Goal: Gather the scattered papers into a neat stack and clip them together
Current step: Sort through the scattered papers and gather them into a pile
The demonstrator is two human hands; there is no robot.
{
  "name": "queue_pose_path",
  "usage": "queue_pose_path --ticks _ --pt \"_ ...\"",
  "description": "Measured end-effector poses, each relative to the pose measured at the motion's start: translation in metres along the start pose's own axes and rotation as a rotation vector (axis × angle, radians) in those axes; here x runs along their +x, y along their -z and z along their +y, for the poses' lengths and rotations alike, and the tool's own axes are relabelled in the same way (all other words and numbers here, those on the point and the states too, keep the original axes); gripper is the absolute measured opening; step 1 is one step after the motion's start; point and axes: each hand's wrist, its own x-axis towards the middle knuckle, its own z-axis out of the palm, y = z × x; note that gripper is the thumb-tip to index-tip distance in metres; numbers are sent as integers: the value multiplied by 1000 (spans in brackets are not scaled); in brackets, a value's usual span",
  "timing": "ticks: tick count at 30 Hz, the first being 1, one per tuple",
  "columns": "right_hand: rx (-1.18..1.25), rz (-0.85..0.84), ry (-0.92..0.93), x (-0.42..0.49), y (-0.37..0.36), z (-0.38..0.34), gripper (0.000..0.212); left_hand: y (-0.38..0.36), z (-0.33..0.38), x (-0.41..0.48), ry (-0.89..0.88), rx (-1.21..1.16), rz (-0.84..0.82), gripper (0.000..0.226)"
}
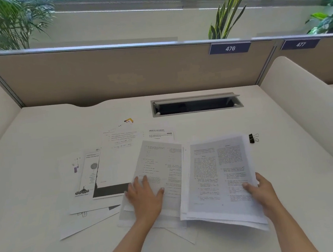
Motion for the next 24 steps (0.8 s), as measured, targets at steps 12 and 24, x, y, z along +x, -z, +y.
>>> queue_pose_path --ticks 12,24 --pt "196 -111 -16 2 -20 -11 36 28 -30 12 158 -458 -109 100" --pt "-86 -313 111 -20 -106 -33 70 37 -48 6 180 -774 -175 32"
